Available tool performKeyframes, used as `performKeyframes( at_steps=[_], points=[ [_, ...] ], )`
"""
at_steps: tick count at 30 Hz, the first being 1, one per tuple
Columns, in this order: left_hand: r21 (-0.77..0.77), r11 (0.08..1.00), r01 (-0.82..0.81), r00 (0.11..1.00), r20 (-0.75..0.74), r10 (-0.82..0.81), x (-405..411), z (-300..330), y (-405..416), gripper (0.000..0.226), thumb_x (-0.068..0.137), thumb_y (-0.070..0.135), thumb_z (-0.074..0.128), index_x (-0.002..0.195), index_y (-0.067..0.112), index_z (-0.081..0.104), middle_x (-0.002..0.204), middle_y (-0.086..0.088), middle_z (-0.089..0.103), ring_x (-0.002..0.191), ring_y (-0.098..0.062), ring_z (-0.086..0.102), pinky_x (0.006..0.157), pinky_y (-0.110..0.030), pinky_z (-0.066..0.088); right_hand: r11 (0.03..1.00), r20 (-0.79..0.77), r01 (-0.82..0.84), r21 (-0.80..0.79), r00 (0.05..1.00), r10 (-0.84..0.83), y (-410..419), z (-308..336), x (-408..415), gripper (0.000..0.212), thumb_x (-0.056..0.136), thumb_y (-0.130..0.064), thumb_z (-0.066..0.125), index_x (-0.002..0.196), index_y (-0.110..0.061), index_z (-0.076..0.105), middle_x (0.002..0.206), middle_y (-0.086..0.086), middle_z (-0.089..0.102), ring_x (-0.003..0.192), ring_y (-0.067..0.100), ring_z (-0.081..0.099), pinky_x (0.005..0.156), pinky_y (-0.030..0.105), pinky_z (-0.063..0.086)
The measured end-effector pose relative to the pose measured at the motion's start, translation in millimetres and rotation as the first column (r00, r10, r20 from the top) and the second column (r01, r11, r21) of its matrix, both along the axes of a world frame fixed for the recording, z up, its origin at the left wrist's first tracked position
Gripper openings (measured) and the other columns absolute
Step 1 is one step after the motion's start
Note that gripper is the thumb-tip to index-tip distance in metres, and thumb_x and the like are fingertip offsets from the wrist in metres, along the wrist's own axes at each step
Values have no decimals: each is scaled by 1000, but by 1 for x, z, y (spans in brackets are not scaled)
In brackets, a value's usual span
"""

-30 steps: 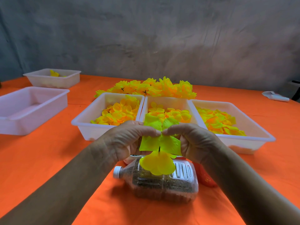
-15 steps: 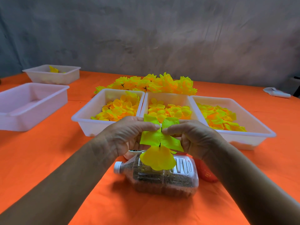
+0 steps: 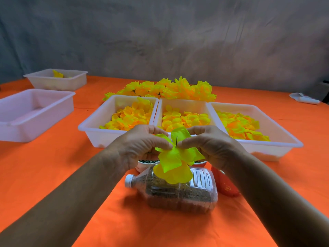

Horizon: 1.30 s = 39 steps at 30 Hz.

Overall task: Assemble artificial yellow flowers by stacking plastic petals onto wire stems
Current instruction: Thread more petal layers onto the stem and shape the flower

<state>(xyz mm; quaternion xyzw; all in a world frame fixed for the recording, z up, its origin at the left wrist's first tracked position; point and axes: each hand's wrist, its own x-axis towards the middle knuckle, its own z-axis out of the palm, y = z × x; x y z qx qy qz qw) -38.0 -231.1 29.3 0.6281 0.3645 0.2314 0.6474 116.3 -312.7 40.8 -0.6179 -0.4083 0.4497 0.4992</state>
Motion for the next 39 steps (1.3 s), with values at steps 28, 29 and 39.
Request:
performKeyframes(
  at_steps=[28,29,39],
  points=[
    [154,988,8,991,-131,13,4,-13,-1,29,68,-2,77,86,16,65,103,-10,66,74,-19,60,65,-26,49,998,139,-33,-49,989,40,1,-11,-1,24,71,10,70,72,-14,66,50,-5,63,41,7,59,39,13,42],
    [160,987,10,991,-136,13,5,-14,-1,28,69,-2,77,87,16,65,103,-5,65,75,-19,60,64,-26,48,998,140,-36,-50,989,42,1,-12,-1,25,71,10,70,72,-14,67,50,-5,63,42,7,60,39,13,43],
    [214,975,56,978,-206,-11,6,-16,0,29,69,-1,78,86,17,62,115,-6,58,81,-11,60,56,-18,44,991,11,-71,-113,997,72,5,-29,8,17,73,2,71,82,-12,69,68,3,69,61,14,65,70,30,51]
  ],
)
